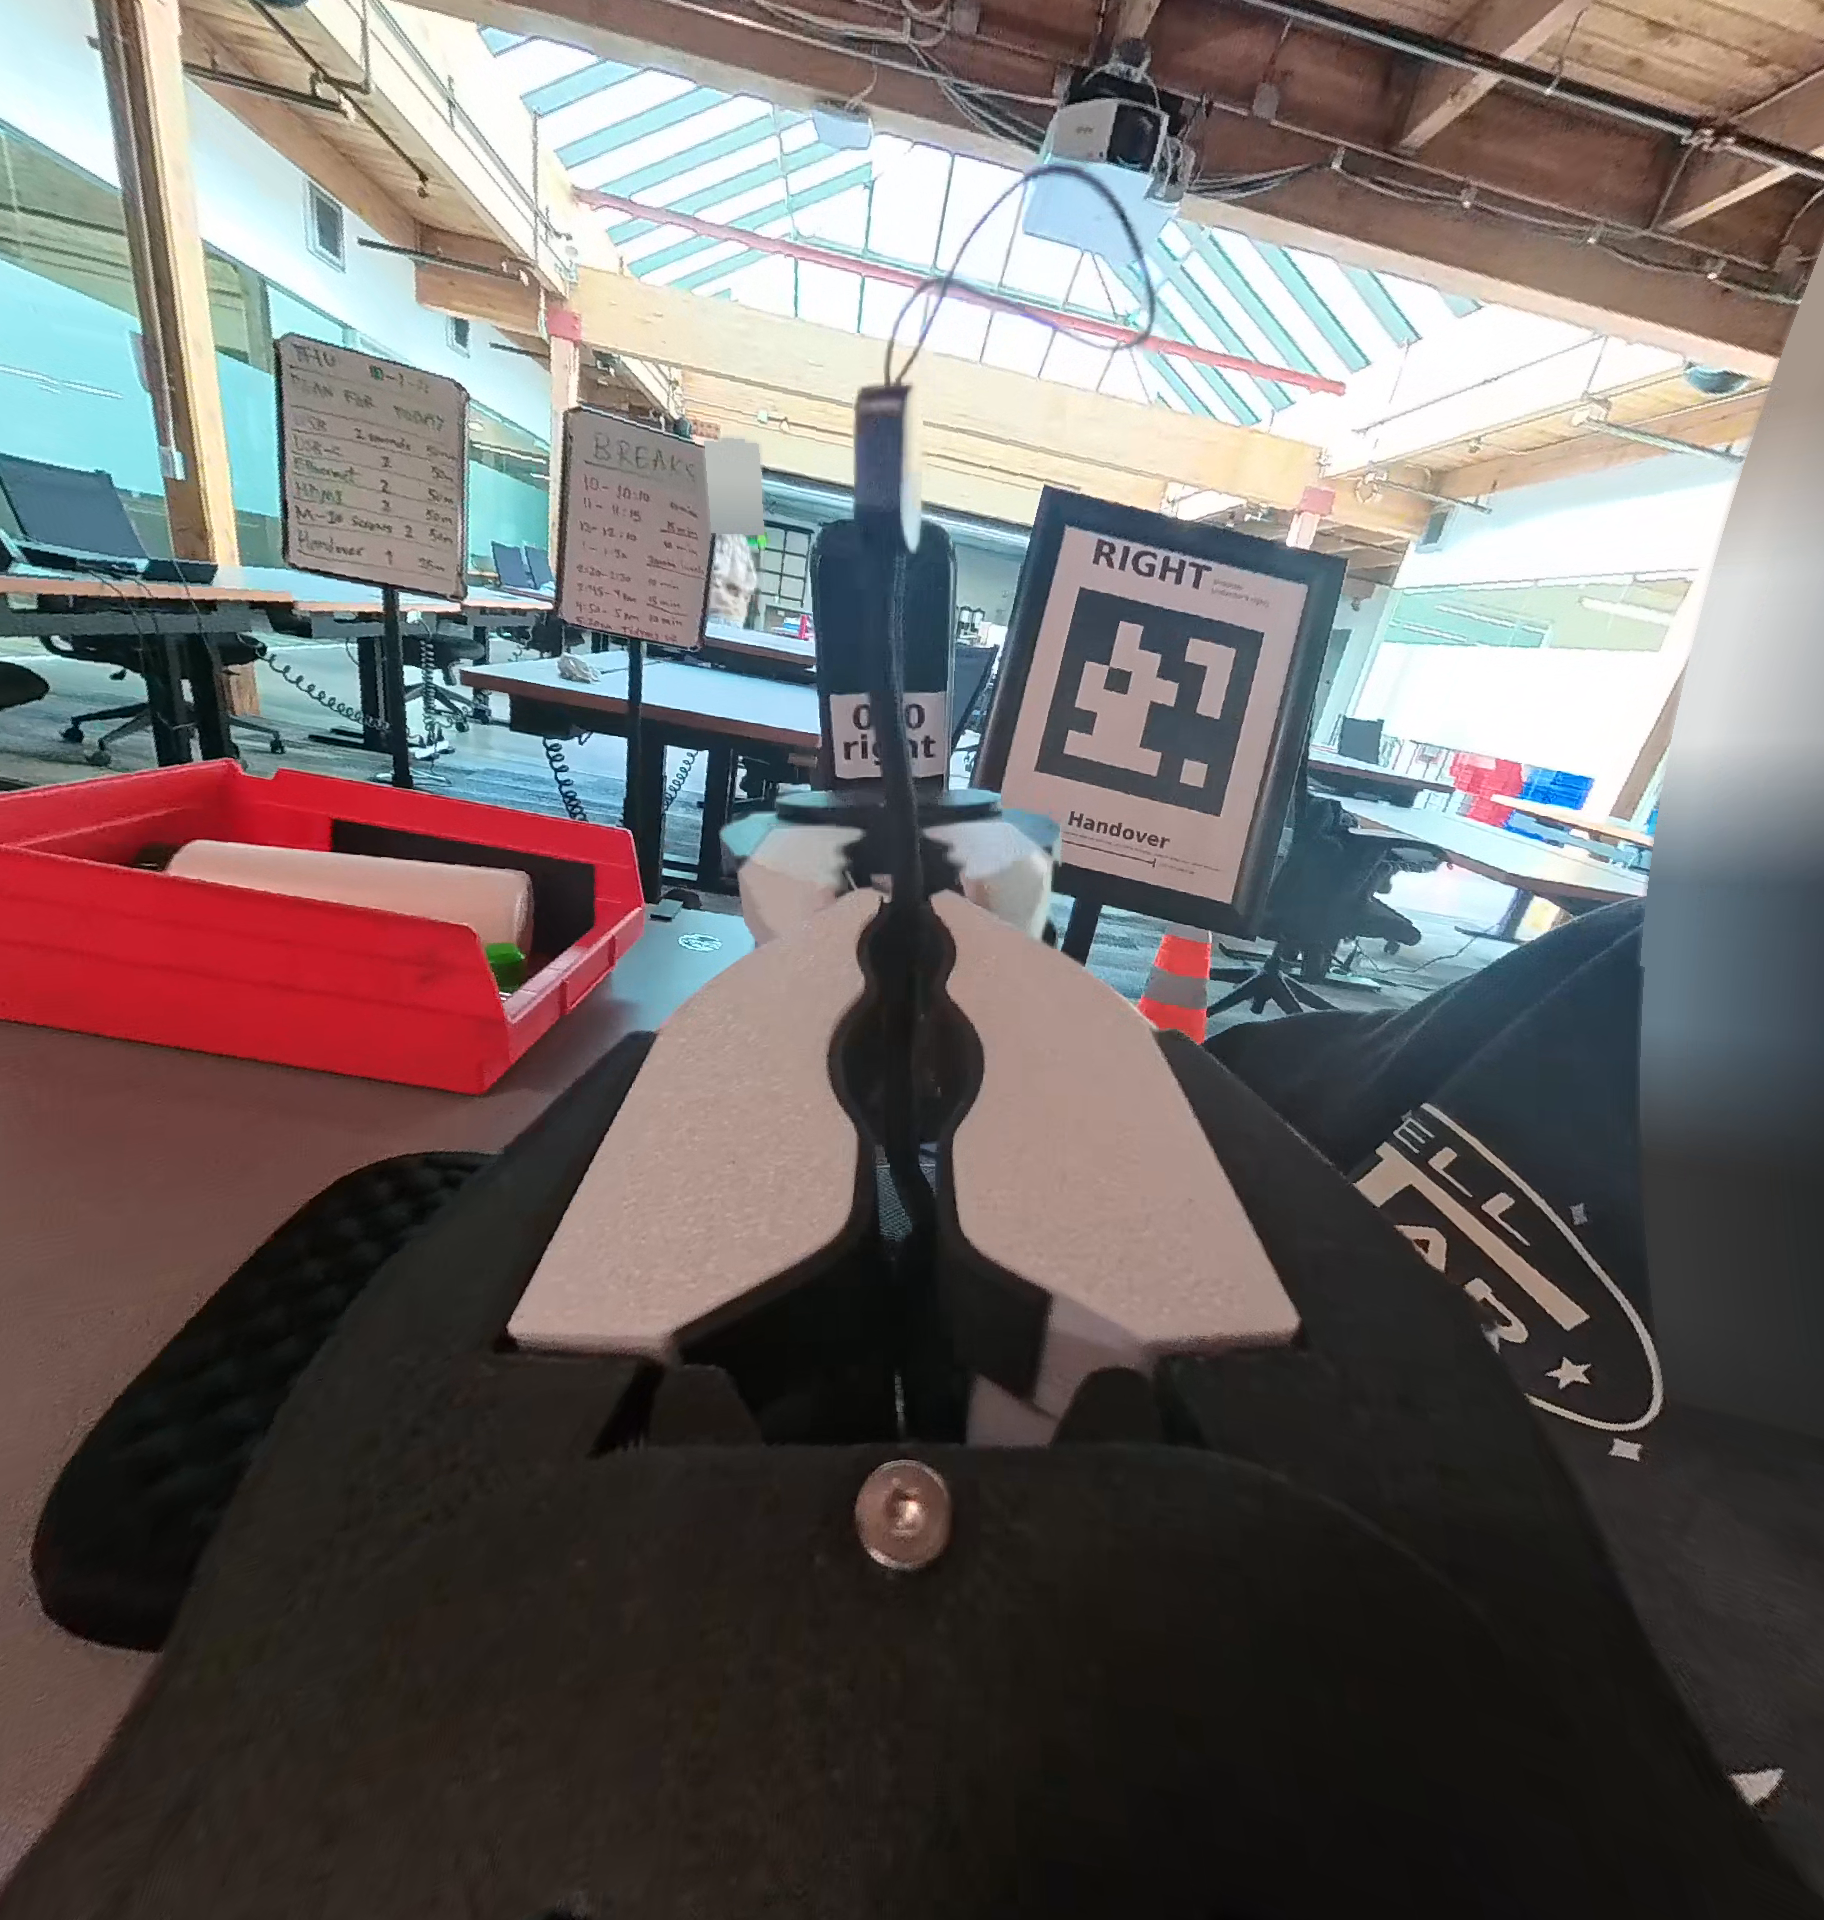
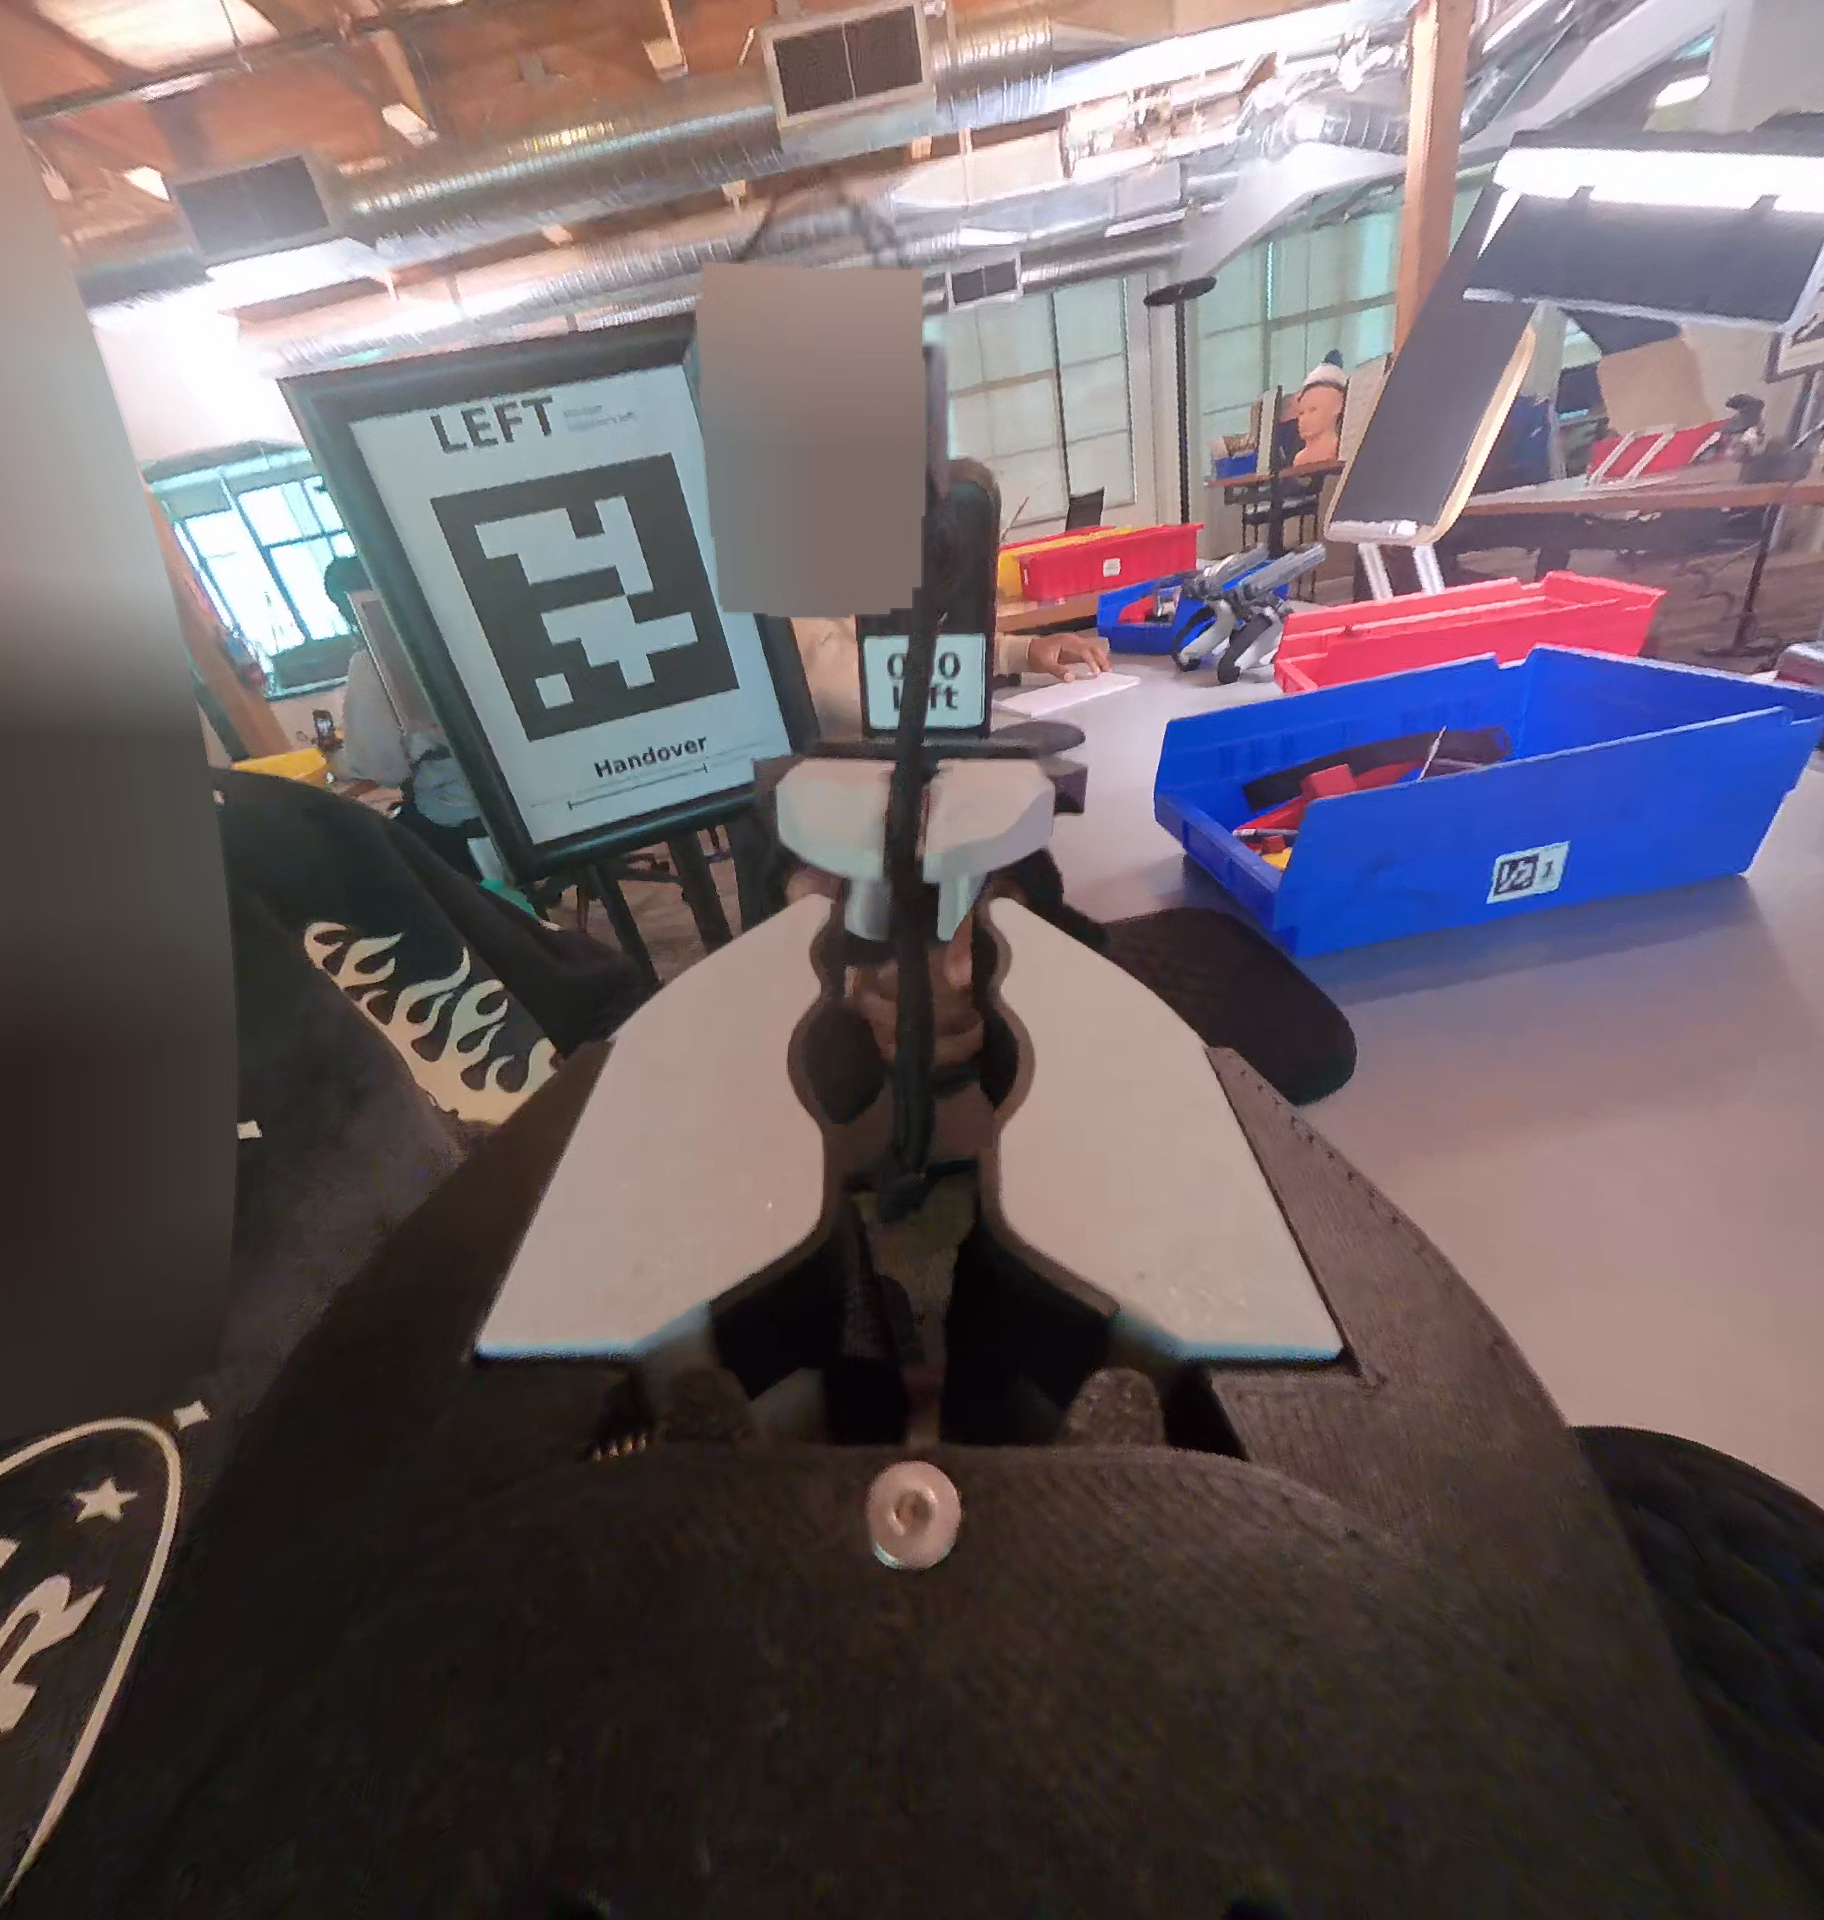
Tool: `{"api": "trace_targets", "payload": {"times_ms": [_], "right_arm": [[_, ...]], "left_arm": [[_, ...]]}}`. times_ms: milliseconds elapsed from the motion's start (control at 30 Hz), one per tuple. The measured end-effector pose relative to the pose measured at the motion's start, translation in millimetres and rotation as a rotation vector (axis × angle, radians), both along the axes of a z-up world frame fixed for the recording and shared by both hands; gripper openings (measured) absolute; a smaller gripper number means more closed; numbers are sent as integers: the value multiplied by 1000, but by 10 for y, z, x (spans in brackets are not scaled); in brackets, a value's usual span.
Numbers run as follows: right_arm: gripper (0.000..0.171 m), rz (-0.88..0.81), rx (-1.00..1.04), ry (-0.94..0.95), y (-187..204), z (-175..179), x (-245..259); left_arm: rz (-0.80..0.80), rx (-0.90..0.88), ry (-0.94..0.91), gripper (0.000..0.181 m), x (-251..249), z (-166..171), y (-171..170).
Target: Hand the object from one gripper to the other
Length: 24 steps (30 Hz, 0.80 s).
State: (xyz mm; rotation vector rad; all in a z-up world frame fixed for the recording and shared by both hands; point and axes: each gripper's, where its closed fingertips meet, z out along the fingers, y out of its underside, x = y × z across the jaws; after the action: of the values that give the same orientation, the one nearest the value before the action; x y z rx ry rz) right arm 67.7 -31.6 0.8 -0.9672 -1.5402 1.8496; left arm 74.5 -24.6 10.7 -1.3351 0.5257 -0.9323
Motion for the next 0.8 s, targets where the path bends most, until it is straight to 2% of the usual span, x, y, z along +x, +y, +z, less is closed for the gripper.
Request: {"api": "trace_targets", "payload": {"times_ms": [100,200,267,433,567,633,733,800], "right_arm": [[23,39,35,-38,-95,-89,-20],[5,40,57,-35,-133,-122,-45],[5,43,58,-24,-132,-103,-34],[5,-14,13,35,-9,41,0],[4,-49,-20,73,69,126,25],[4,-50,-12,71,61,117,20],[4,-42,7,53,19,79,4],[5,-47,5,56,14,84,-1]], "left_arm": [[-8,7,-13,4,2,23,-16],[-23,10,-11,4,30,25,-35],[-22,20,-21,5,29,45,-42],[19,14,-28,25,-34,38,10],[6,-48,58,26,56,-131,61],[11,-64,95,22,116,-203,91],[-5,-50,101,5,172,-211,79],[-14,-52,93,5,171,-198,67]]}}
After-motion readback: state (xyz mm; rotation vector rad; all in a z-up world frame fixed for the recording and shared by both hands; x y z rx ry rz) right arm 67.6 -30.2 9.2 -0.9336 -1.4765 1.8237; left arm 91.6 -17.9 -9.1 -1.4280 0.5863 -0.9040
